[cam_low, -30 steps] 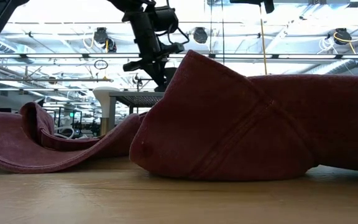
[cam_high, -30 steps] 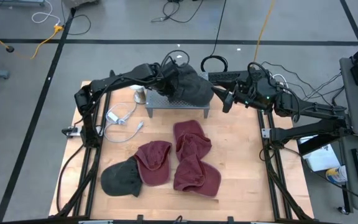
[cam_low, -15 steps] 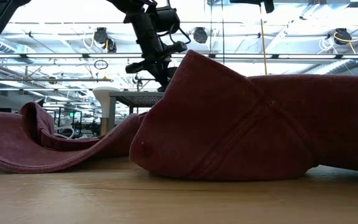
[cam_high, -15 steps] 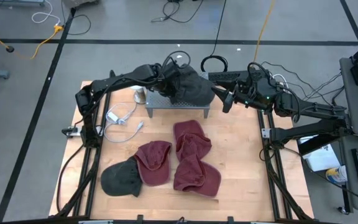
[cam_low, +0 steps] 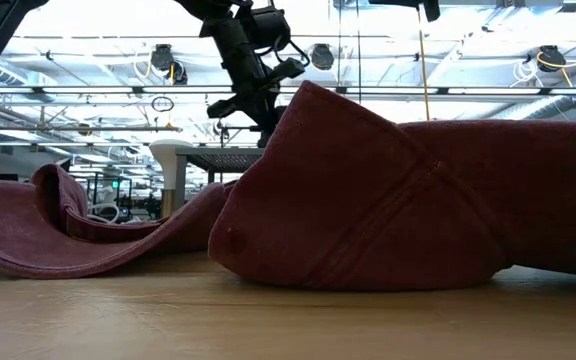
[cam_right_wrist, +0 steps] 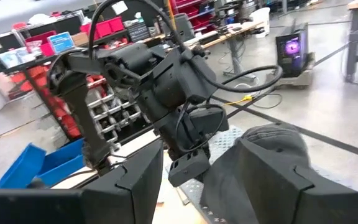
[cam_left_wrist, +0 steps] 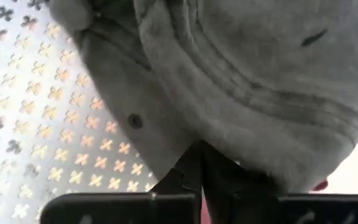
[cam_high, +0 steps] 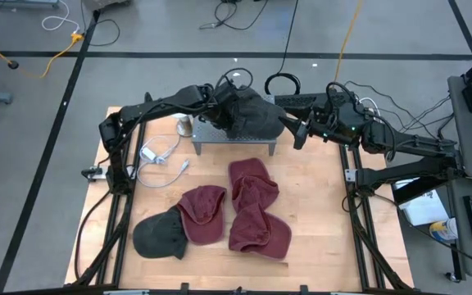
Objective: Pick & Place hat
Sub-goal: Stack the right black cap on top of the black cap on the shelf, then stack the black cap on top of the black cap on the shelf
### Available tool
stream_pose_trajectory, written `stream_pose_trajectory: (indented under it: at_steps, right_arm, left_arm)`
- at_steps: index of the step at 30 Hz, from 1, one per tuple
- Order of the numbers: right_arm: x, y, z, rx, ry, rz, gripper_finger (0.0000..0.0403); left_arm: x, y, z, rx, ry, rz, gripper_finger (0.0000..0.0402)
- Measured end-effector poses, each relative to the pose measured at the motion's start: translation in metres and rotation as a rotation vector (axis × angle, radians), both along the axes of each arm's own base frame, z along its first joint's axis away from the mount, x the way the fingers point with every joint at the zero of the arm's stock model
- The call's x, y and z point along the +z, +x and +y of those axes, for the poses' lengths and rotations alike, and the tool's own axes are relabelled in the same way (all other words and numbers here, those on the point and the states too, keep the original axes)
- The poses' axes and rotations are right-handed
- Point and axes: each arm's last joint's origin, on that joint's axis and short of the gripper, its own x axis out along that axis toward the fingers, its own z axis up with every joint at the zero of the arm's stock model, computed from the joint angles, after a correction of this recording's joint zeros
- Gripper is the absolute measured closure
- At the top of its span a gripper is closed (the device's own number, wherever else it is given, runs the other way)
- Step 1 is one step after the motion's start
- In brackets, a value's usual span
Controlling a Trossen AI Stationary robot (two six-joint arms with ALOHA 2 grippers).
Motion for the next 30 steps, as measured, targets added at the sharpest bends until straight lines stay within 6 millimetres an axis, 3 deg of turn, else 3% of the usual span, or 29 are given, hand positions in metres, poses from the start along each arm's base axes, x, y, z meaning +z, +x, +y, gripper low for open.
stream_pose_trajectory:
  at_steps: [5,18,30]
  right_arm:
    - [0.0,0.0,0.001,0.025,0.003,0.0,0.0206]
    - [0.0,0.0,0.001,0.025,0.003,0.0,0.0206]
    - [0.0,0.0,0.001,0.025,-0.001,0.001,0.0206]
  left_arm:
    - [0.005,-0.01,0.003,0.049,0.026,0.036,0.0383]
    - [0.024,-0.031,0.009,0.018,0.014,0.02,0.026]
    - [0.064,-0.081,-0.018,-0.171,0.037,0.094,0.0189]
